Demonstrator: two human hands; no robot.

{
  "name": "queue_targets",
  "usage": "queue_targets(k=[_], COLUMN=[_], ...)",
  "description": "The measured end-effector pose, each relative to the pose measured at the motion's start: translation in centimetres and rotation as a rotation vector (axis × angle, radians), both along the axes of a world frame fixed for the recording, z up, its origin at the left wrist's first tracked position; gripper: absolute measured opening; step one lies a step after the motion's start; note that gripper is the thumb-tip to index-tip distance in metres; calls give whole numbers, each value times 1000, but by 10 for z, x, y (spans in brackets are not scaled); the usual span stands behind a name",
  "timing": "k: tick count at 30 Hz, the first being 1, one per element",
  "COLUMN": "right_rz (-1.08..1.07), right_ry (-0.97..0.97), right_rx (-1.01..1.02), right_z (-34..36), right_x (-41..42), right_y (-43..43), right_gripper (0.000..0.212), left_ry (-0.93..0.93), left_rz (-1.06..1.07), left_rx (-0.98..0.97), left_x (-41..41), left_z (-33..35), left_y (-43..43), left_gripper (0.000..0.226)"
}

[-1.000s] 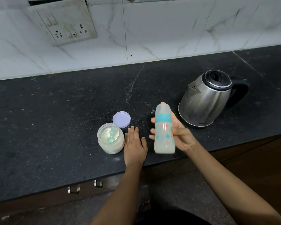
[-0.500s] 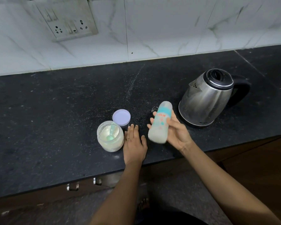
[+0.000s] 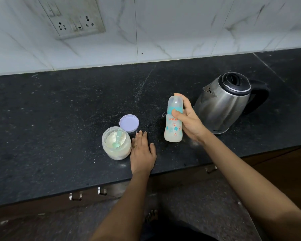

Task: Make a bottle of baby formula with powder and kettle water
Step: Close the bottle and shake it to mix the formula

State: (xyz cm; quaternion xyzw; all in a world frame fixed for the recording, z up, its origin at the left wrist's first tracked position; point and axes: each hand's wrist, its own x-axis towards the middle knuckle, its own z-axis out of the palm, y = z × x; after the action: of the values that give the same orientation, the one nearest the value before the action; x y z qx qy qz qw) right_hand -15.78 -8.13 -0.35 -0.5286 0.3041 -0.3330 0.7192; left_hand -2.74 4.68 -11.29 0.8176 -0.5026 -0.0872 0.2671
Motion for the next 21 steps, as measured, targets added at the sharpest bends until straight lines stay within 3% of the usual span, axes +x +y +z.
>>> queue_targets(k=[7, 16, 21], right_rz=[208, 295, 256], right_ry=[295, 365, 457], right_rx=[-352, -372, -404], right_z=[1, -22, -23], right_x=[-12, -25, -25], right_y=[-21, -20, -12], right_gripper=[73, 65, 81], left_ry=[-6, -11, -25], left_rz=[-5, -13, -31], left_rx=[-3, -34, -44], left_x=[0, -1, -1], left_z=[1, -1, 1], left_y=[0, 0, 1], left_gripper=[49, 49, 47])
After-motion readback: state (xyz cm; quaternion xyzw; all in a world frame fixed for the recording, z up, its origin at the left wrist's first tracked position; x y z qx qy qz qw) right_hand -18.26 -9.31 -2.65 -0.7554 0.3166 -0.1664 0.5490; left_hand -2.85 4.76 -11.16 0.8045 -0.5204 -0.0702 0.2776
